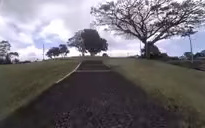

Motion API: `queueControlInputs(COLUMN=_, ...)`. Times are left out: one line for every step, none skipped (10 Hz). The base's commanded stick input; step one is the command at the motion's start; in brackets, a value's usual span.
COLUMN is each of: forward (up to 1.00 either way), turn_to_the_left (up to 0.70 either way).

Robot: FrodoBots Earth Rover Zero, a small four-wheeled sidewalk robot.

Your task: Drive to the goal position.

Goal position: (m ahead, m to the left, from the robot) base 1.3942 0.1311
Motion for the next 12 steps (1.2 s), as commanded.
queueControlInputs(forward=0.5, turn_to_the_left=0.0)
queueControlInputs(forward=0.5, turn_to_the_left=0.0)
queueControlInputs(forward=0.5, turn_to_the_left=0.0)
queueControlInputs(forward=0.5, turn_to_the_left=0.0)
queueControlInputs(forward=0.5, turn_to_the_left=0.0)
queueControlInputs(forward=0.5, turn_to_the_left=0.0)
queueControlInputs(forward=0.5, turn_to_the_left=0.0)
queueControlInputs(forward=0.5, turn_to_the_left=0.0)
queueControlInputs(forward=0.5, turn_to_the_left=0.0)
queueControlInputs(forward=0.5, turn_to_the_left=0.0)
queueControlInputs(forward=0.5, turn_to_the_left=0.0)
queueControlInputs(forward=0.5, turn_to_the_left=0.0)
